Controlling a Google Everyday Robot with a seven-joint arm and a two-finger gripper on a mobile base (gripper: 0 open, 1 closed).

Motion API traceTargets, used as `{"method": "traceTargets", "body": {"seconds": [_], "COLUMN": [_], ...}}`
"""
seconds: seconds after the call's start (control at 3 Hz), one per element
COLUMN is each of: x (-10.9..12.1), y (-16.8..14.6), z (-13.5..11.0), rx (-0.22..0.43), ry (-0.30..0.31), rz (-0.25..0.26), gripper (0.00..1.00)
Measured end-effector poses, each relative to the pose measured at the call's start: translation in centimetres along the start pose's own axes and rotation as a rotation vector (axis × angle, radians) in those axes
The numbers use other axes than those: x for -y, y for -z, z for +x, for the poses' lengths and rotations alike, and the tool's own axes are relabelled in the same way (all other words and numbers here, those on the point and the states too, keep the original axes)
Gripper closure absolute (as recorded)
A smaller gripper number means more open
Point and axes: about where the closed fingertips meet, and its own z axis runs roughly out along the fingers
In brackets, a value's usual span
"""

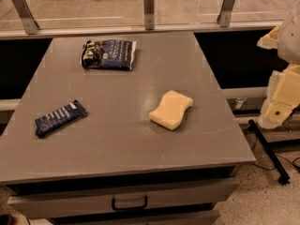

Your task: Move sponge near blue chip bag

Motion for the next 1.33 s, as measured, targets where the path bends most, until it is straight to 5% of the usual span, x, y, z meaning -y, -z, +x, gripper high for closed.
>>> {"method": "traceTargets", "body": {"seconds": [0.33, 1.0, 1.33], "x": [0.0, 2.6, 3.1], "y": [0.1, -3.1, -6.2], "z": [-0.1, -6.7, -9.3], "rx": [0.002, 0.027, 0.023], "ry": [0.000, -0.006, -0.110], "rz": [0.002, -0.021, -0.022], "gripper": [0.00, 0.00, 0.00]}}
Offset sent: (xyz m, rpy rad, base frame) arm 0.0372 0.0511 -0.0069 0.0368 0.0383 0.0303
